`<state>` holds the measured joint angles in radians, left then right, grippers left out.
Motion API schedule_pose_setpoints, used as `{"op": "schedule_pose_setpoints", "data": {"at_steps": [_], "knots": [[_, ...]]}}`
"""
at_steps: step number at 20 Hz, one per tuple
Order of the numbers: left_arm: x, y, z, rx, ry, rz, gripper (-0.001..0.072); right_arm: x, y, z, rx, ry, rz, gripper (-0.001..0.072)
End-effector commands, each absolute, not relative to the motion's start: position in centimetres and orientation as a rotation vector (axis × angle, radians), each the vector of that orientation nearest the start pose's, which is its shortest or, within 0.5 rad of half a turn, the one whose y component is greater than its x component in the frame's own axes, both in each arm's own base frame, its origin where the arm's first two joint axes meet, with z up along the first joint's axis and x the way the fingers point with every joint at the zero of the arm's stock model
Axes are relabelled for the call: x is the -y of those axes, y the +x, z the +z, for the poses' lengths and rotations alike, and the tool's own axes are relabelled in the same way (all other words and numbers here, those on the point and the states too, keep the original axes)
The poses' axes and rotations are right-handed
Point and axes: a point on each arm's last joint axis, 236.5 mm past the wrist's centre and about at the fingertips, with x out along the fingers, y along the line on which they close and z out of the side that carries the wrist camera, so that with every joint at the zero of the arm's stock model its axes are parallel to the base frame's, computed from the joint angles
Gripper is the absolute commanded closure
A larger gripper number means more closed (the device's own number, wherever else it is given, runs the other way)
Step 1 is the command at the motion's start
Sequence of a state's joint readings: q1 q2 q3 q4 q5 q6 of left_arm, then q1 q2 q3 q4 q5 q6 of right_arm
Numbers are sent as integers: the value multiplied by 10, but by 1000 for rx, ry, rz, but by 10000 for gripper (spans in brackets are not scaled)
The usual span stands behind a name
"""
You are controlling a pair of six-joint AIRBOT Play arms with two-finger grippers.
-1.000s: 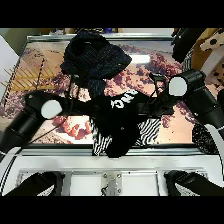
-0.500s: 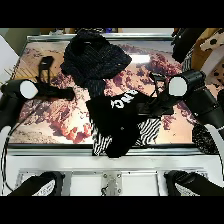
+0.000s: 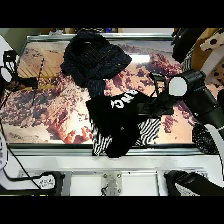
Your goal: Fold the clothes and pants, and hang the long-sleeved shirts on hangers.
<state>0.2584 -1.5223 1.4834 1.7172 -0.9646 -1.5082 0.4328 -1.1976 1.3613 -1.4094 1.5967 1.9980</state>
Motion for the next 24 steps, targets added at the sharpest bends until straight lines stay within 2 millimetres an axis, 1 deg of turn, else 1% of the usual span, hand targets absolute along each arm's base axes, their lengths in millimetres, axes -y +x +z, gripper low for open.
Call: {"op": "schedule_pose_setpoints", "data": {"at_steps": [1,3,6,8,11,14,17,19,23,24], "knots": [[-203,503,12,-1079,205,340,34,-170,276,86,-1507,142,175,685],[-211,511,-20,-1127,235,340,34,-170,276,86,-1508,142,176,685],[-216,520,-57,-1181,244,333,35,-170,276,86,-1507,142,175,686],[-218,526,-71,-1192,248,329,35,-170,276,86,-1507,142,175,685],[-222,536,-85,-1186,251,326,34,-170,276,86,-1507,142,175,685],[-223,534,-107,-1229,245,321,35,-170,276,86,-1507,142,176,685],[-223,534,-114,-1233,245,318,35,-170,276,86,-1507,142,175,686],[-227,534,-113,-1227,241,323,35,-170,276,86,-1507,142,175,685],[-227,529,-115,-1251,237,326,43,-170,276,86,-1507,142,176,686],[-226,527,-115,-1258,235,327,284,-170,276,86,-1507,142,175,686]]}}
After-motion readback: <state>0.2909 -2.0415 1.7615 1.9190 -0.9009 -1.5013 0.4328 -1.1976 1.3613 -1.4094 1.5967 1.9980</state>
